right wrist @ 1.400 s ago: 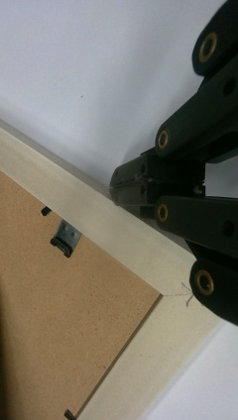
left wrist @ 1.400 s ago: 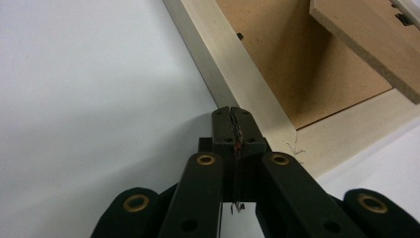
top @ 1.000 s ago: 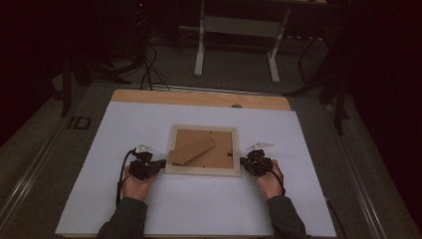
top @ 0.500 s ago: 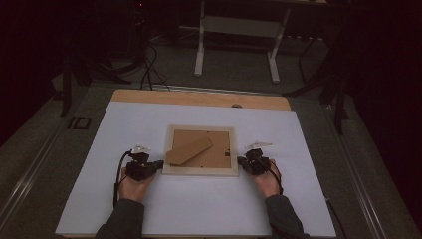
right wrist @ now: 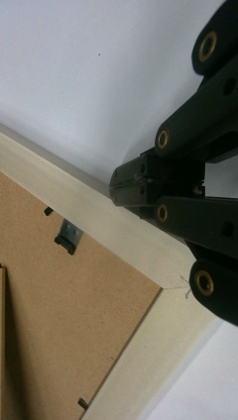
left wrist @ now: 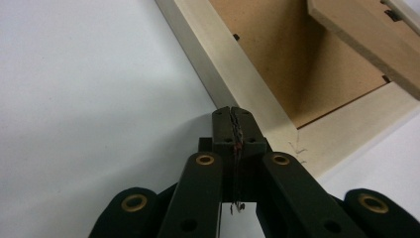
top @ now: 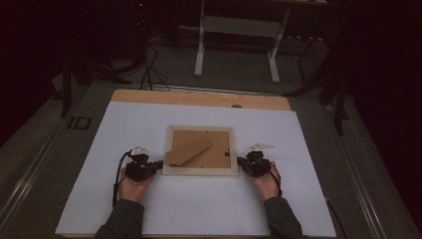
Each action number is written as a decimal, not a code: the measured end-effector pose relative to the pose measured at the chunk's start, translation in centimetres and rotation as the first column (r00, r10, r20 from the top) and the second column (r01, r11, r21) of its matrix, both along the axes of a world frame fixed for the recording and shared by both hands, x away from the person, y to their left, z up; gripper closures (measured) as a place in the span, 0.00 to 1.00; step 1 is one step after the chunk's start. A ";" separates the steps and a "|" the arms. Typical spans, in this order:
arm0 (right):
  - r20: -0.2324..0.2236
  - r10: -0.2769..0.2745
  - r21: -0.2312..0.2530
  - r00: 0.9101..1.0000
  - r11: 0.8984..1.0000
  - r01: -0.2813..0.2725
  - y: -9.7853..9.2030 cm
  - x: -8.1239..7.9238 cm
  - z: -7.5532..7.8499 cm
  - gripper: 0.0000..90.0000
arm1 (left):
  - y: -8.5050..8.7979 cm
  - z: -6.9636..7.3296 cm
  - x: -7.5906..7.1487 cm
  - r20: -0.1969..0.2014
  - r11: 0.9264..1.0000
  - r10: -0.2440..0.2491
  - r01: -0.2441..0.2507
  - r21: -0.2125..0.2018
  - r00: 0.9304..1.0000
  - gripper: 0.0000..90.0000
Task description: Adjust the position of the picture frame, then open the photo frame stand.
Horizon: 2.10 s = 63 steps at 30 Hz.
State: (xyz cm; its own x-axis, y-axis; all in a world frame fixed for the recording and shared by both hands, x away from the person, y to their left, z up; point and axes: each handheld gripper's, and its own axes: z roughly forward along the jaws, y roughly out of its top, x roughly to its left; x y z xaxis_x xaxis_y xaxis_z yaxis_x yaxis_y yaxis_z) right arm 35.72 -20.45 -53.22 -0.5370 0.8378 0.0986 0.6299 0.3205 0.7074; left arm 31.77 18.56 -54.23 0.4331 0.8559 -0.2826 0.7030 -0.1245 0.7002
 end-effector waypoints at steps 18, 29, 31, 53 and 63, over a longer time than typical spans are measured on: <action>0.057 -0.024 0.035 0.998 0.999 0.022 -1.5 -1.0 1.1 0.89 | 0.5 0.8 -0.3 0.044 0.999 0.049 -0.049 0.000 0.998 0.86; 0.066 -0.021 0.041 0.998 0.999 0.019 -1.9 -1.0 1.4 0.81 | 1.6 2.5 -0.9 0.083 0.992 0.109 -0.103 -0.071 0.991 0.79; 0.066 -0.021 0.040 0.998 0.999 0.018 -1.9 -1.0 1.4 0.81 | 1.7 2.7 -1.0 0.088 0.992 0.109 -0.103 -0.070 0.990 0.79; 0.067 -0.038 0.070 0.997 0.997 0.033 -2.6 -0.8 1.6 0.77 | 1.6 5.1 -1.2 0.148 0.996 0.048 -0.035 -0.086 0.988 0.61; 0.073 -0.036 0.077 0.997 0.997 0.031 -2.6 -0.8 1.8 0.77 | 1.0 6.1 -0.8 0.185 0.996 0.035 -0.020 -0.081 0.982 0.54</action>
State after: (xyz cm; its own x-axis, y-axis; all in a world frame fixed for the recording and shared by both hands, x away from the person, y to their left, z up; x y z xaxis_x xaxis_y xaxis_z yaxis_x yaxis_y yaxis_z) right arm 34.92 -23.08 -51.44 -0.5168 0.8471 0.1238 0.5845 0.2435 0.7740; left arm 30.98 19.54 -48.13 0.4606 0.8467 -0.2665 0.5622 -0.0460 0.8257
